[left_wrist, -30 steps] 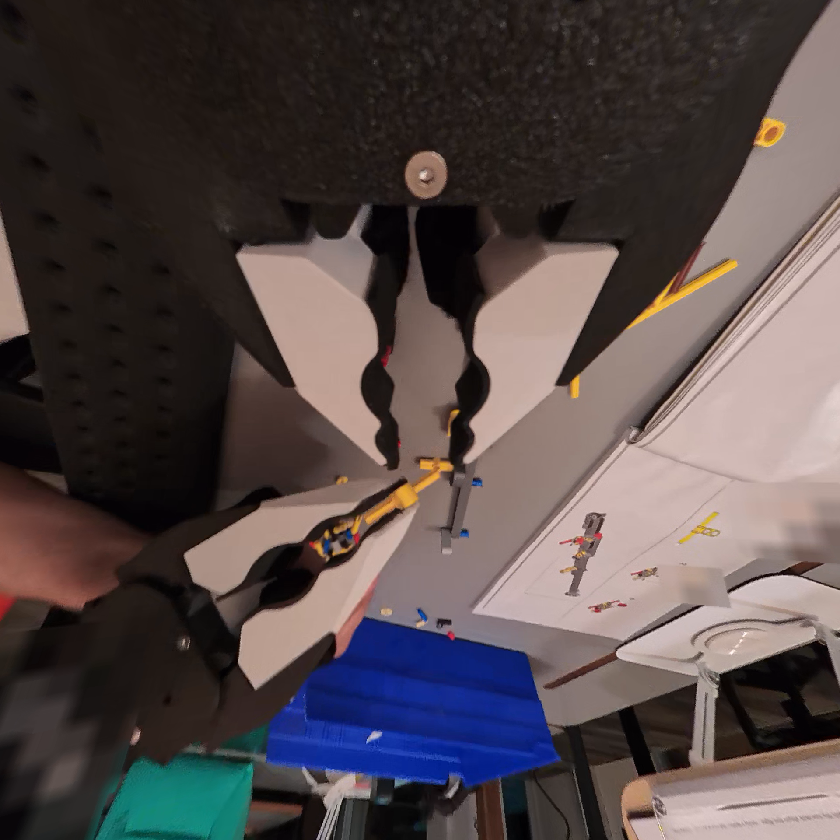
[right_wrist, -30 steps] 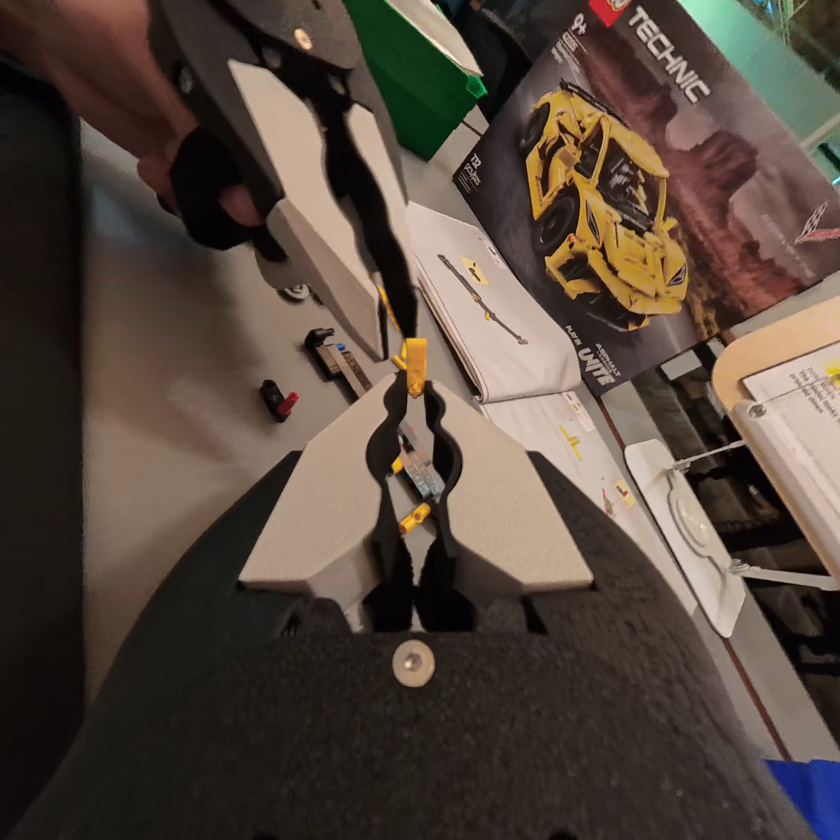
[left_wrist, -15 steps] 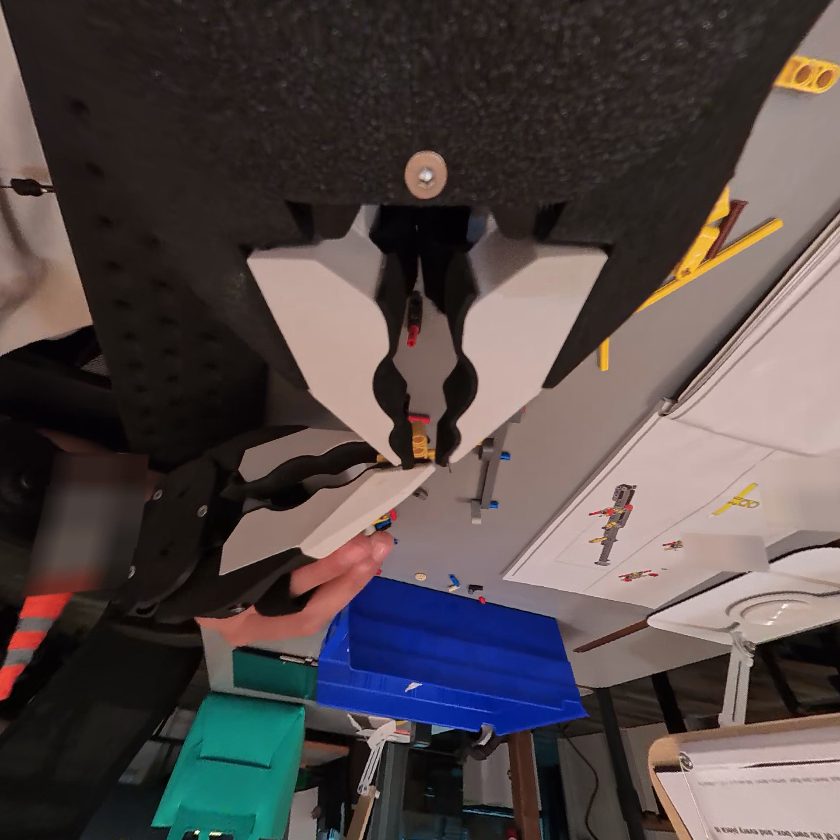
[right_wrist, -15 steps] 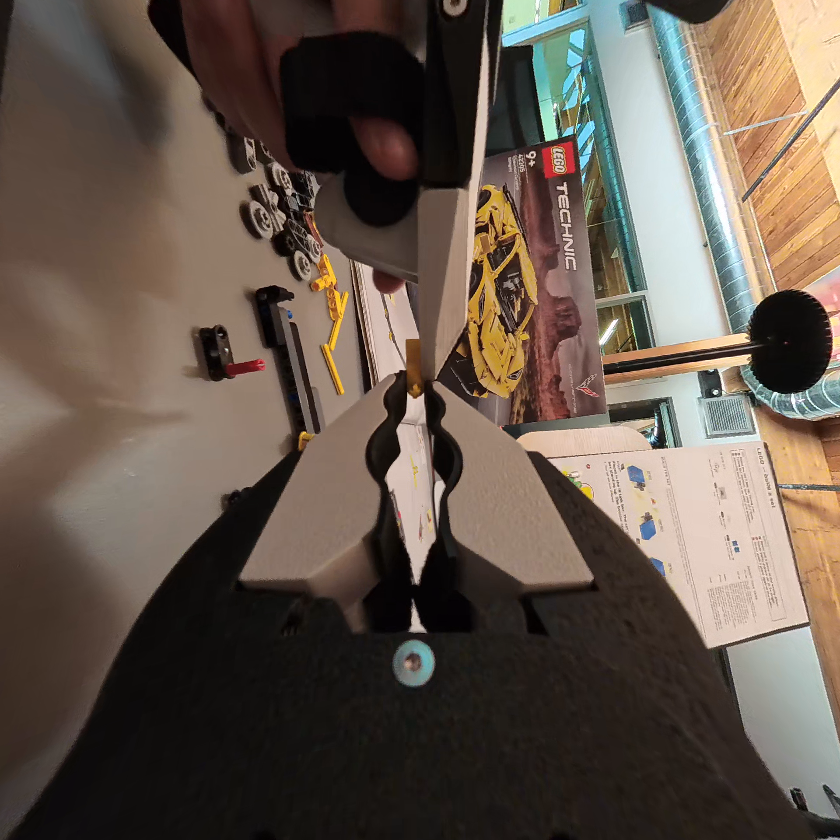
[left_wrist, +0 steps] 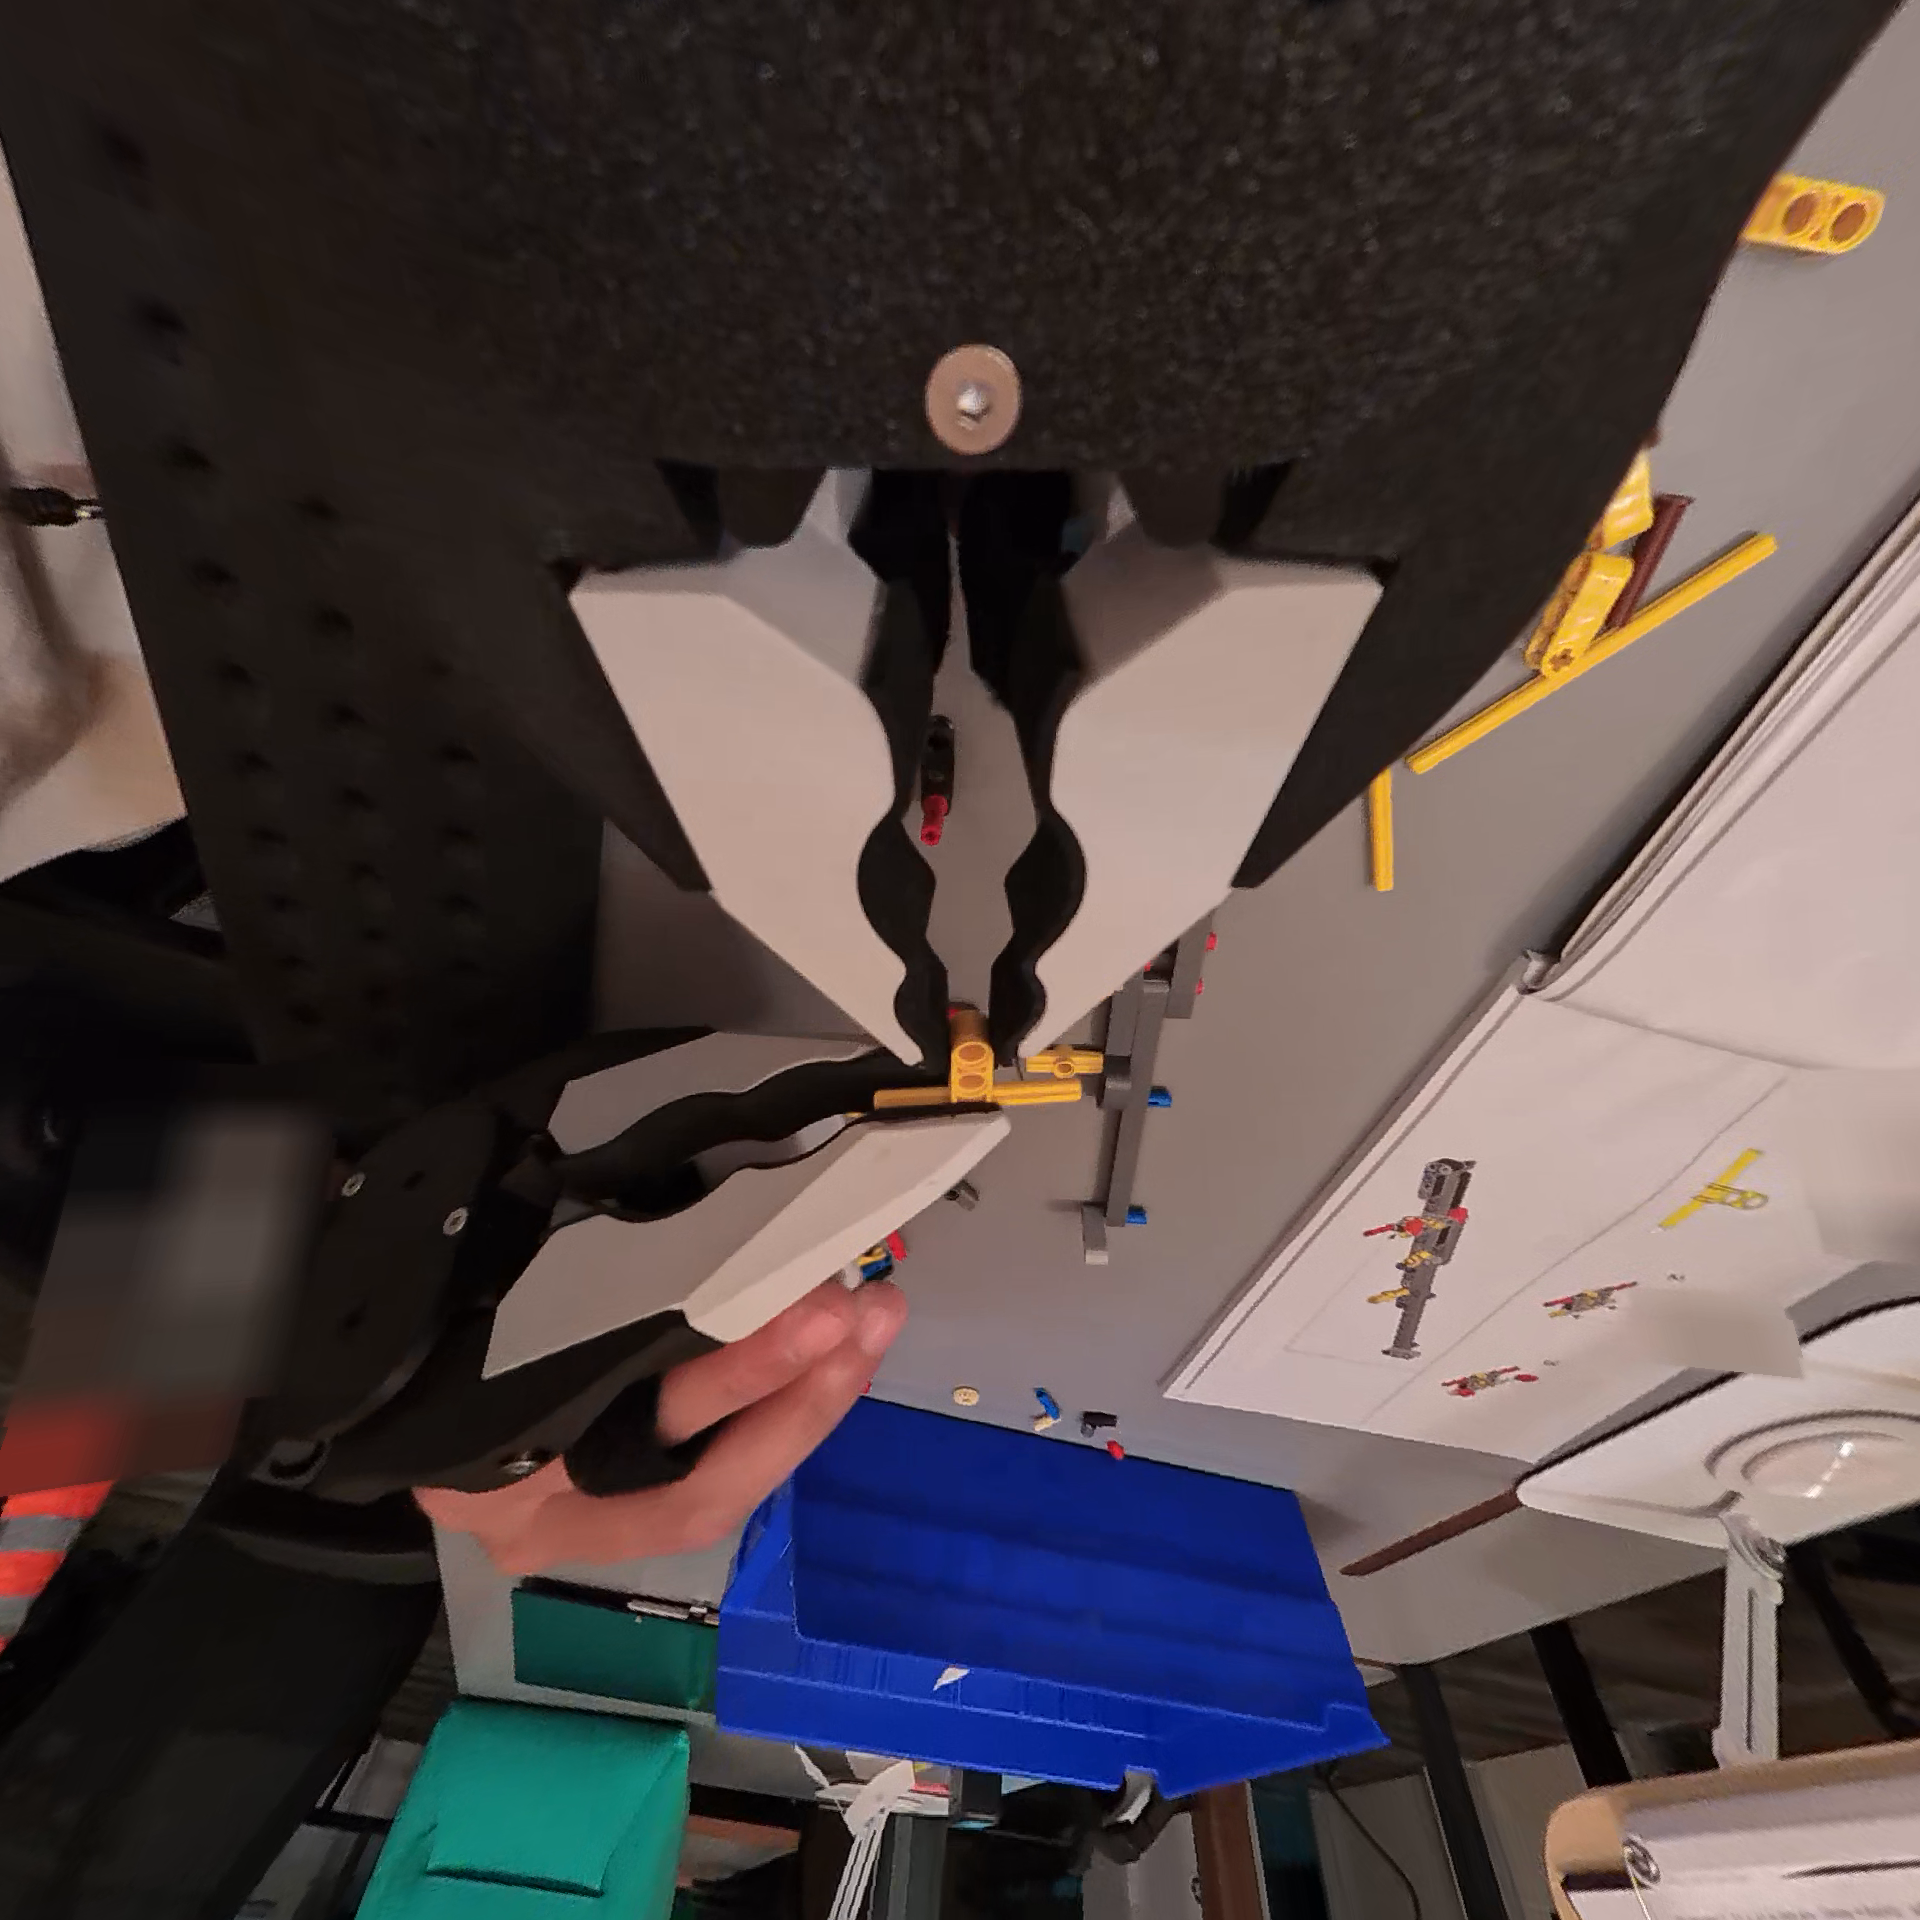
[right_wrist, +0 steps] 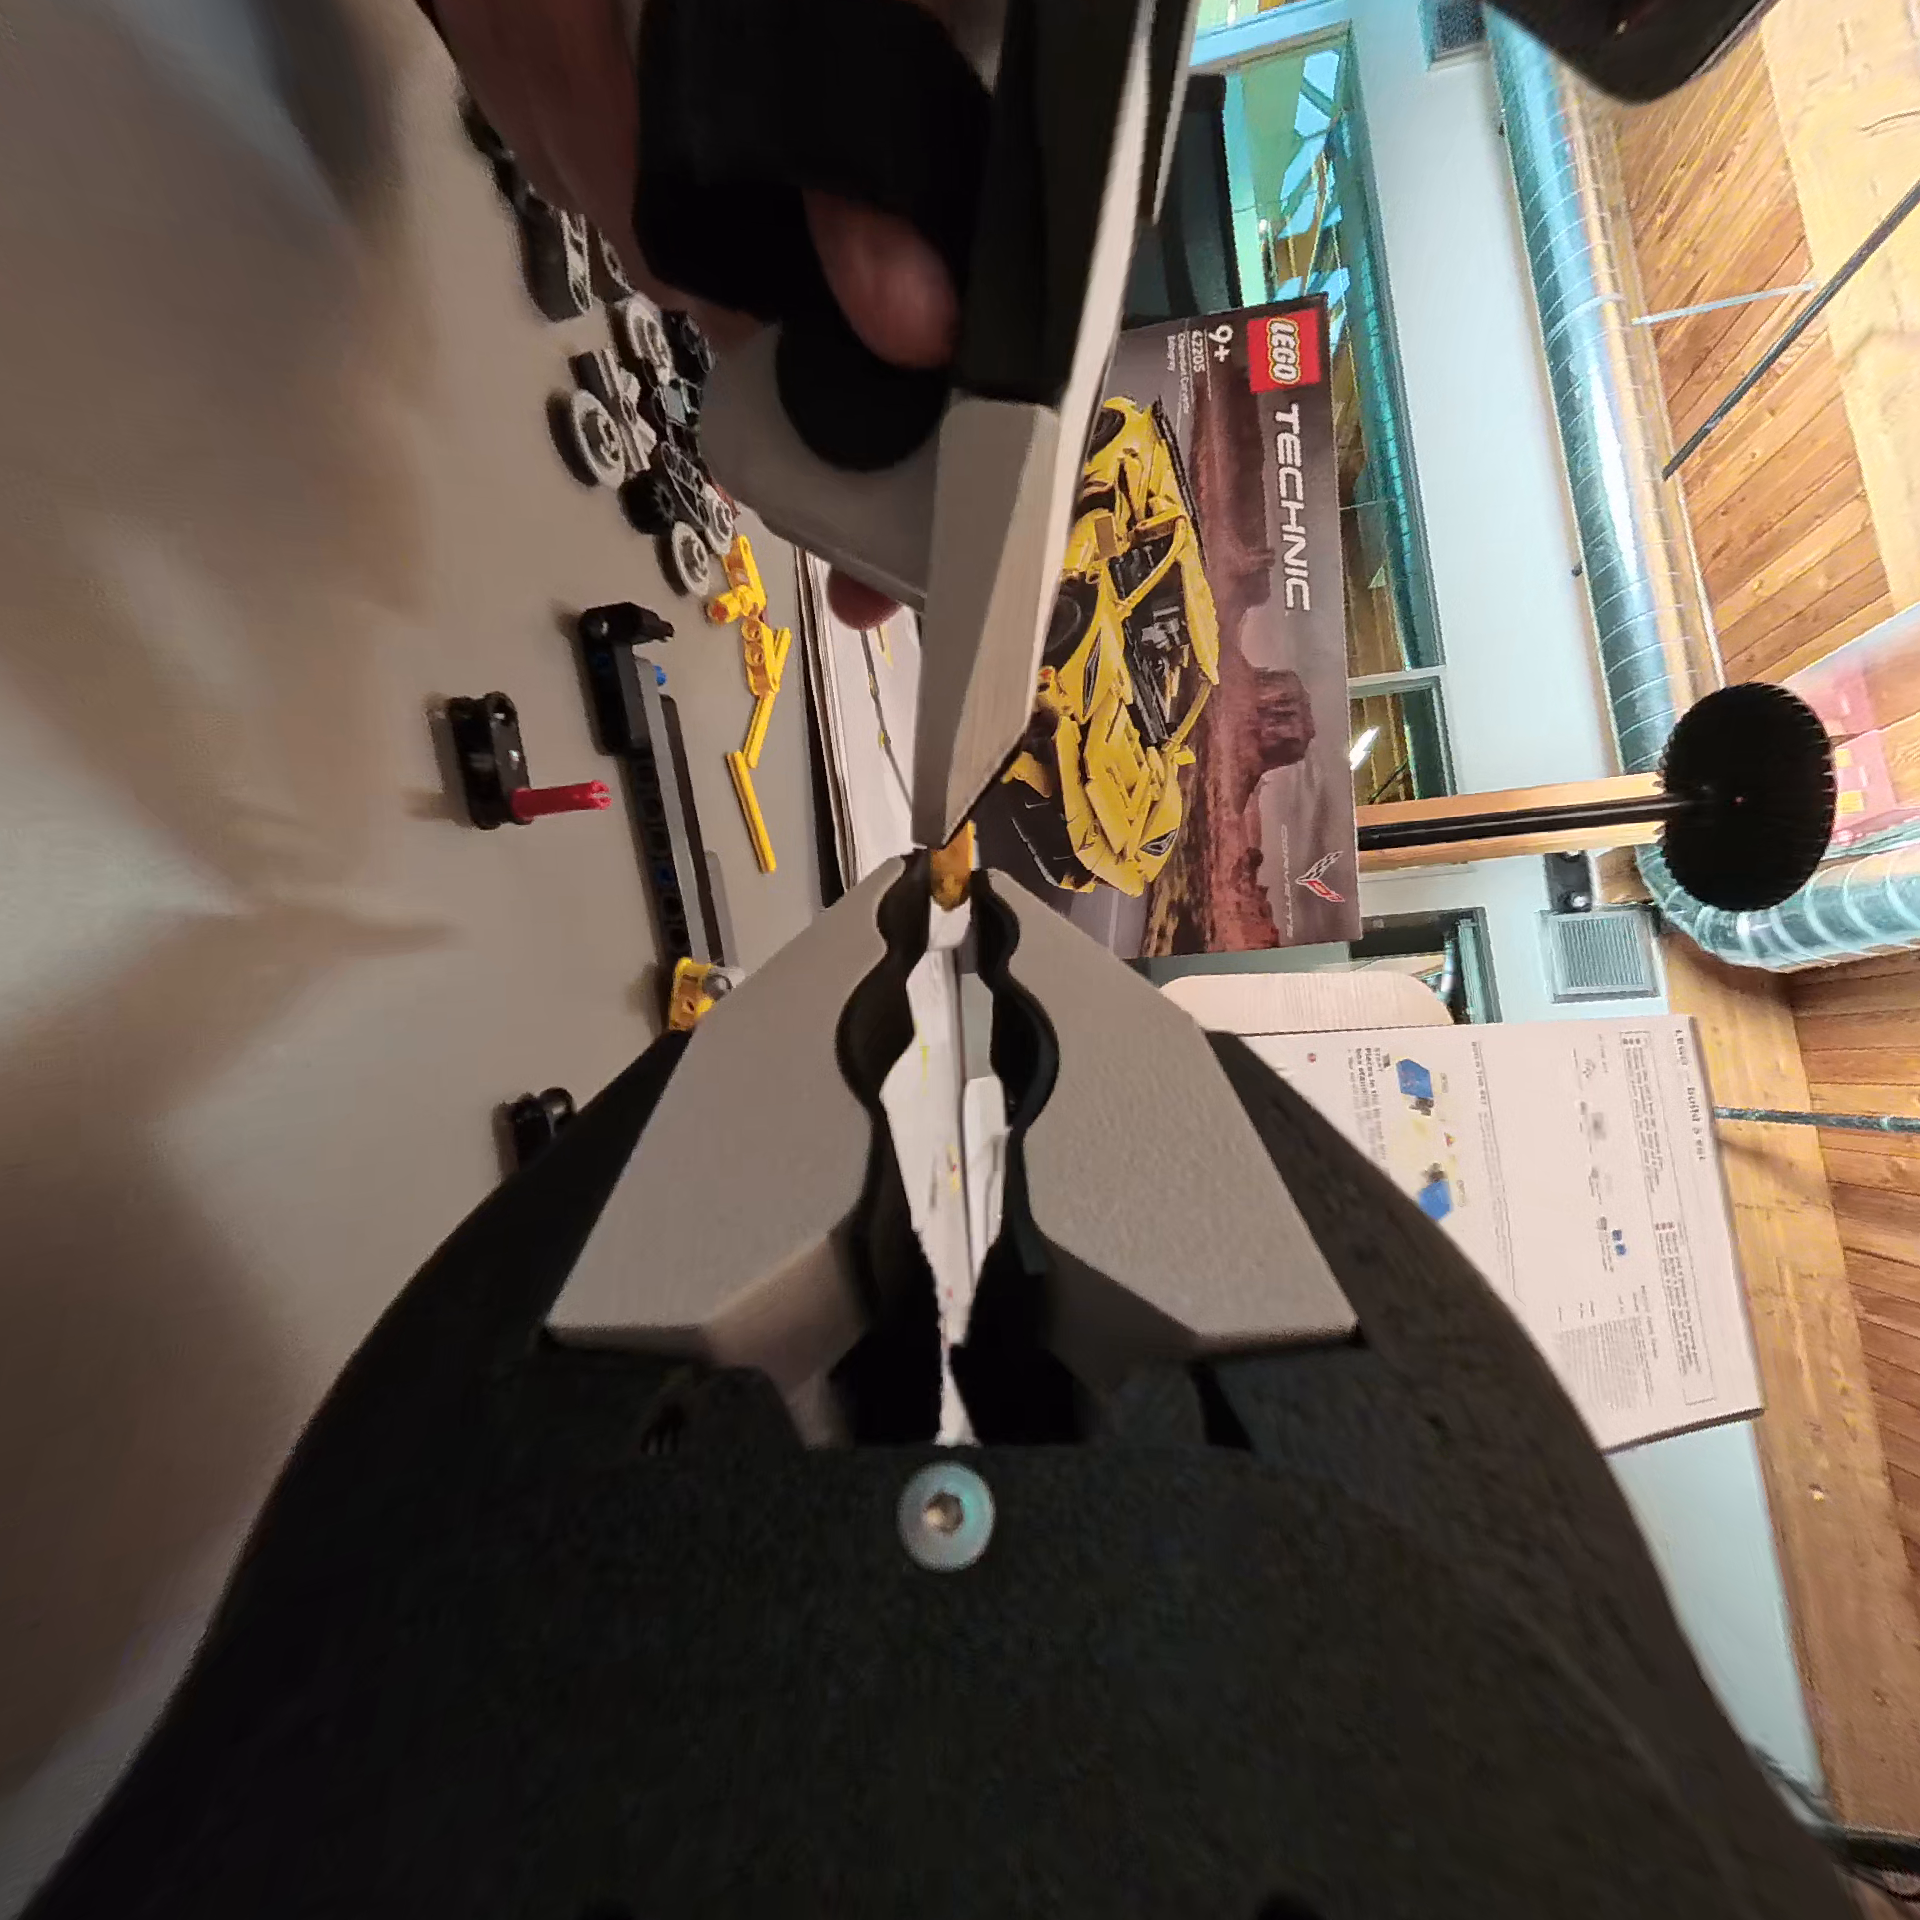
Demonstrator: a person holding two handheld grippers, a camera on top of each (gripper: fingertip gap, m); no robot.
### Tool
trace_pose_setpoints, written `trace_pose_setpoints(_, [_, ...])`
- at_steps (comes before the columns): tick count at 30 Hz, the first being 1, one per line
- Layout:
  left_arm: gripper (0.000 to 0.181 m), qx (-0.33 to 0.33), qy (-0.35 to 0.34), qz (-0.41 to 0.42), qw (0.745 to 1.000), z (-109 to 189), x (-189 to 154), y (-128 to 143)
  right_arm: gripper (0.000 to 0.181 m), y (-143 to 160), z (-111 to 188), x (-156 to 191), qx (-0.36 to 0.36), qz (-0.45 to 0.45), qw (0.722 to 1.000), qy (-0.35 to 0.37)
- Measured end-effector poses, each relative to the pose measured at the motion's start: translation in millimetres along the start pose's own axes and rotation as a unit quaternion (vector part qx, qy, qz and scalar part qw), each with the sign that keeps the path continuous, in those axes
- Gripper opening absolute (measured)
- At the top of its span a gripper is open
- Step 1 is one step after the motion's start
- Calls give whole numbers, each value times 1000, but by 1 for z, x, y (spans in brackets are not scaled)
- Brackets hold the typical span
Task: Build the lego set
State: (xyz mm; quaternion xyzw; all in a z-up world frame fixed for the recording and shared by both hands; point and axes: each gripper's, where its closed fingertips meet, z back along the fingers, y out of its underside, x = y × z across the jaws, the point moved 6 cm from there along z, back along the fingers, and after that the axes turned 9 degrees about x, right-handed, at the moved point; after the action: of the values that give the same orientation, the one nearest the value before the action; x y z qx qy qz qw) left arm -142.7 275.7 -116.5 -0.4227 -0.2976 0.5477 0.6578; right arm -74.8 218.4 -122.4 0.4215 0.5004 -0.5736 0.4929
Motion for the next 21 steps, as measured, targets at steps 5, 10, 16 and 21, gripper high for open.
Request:
trace_pose_setpoints(5, [6, 22, -54, -94, 994, 3, 4, 6, 46, 1, 4, -4, -47, -306, 928, -208])
trace_pose_setpoints(10, [6, 57, -89, -230, 967, -3, -9, 16, 47, 10, 6, -17, -6, -294, 876, -382])
trace_pose_setpoints(16, [6, 59, -94, -274, 955, -8, -20, 17, 40, 8, -3, -13, 18, -213, 879, -426])
trace_pose_setpoints(21, [6, 76, -108, -293, 947, -10, -19, 21, 30, 4, -6, -5, 28, -184, 888, -420])
